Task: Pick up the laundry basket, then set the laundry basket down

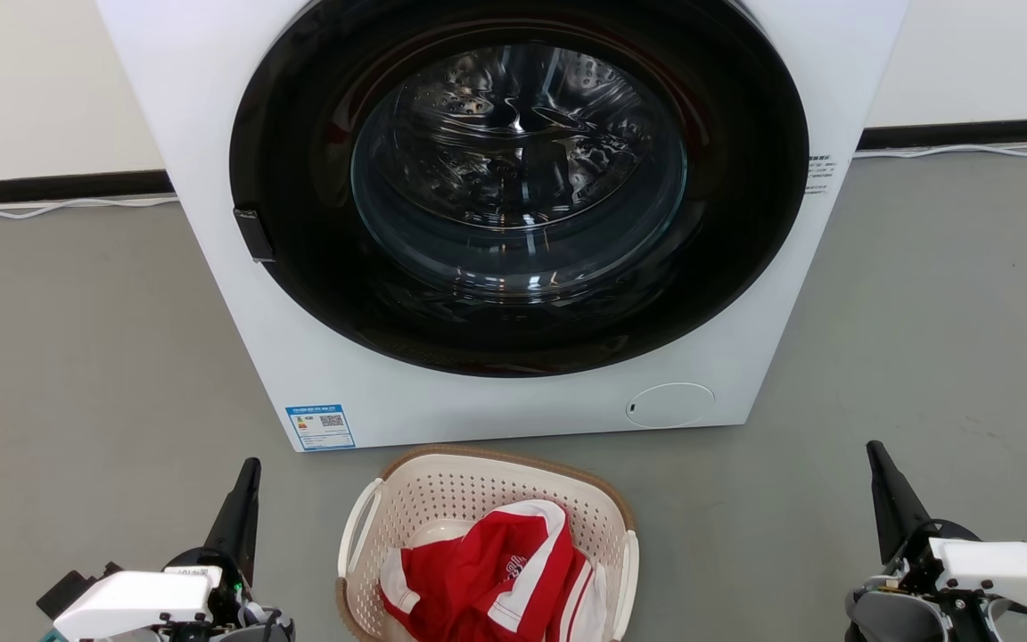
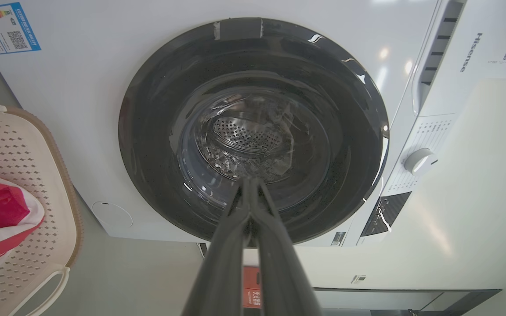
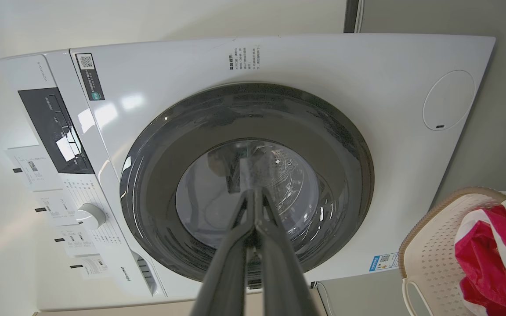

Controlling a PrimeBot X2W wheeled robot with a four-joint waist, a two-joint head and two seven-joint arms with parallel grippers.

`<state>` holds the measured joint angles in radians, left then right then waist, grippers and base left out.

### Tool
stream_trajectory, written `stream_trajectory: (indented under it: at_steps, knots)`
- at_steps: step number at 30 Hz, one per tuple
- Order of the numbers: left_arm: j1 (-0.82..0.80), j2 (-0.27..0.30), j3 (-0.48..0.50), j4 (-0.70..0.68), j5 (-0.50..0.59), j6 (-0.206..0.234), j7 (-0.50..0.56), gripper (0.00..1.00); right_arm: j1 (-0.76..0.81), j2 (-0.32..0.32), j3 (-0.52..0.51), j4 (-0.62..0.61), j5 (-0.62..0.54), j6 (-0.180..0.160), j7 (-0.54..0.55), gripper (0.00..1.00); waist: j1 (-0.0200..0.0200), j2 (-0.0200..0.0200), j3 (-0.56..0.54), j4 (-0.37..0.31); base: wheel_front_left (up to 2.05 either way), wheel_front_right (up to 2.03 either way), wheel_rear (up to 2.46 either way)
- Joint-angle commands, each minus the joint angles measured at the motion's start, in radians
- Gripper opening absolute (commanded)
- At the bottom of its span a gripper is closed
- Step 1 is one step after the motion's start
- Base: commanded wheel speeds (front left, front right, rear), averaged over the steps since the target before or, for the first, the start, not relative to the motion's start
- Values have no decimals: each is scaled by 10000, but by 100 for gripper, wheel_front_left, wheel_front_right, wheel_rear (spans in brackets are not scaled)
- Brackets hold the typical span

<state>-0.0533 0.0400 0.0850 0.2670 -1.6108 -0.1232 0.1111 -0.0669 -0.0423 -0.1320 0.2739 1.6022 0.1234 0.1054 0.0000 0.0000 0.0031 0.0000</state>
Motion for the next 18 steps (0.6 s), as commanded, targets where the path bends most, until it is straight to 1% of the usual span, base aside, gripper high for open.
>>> stream_trajectory:
  at_steps: [1, 18]
  knots:
    - [-547, 102, 285, -222, 19, -75, 19, 0, -410, -79, 186, -292, 68, 73, 76, 0, 0, 0, 0, 0, 0, 0, 0]
    - [-547, 102, 284, -222, 19, -75, 19, 0, -410, -79, 186, -292, 68, 73, 76, 0, 0, 0, 0, 0, 0, 0, 0]
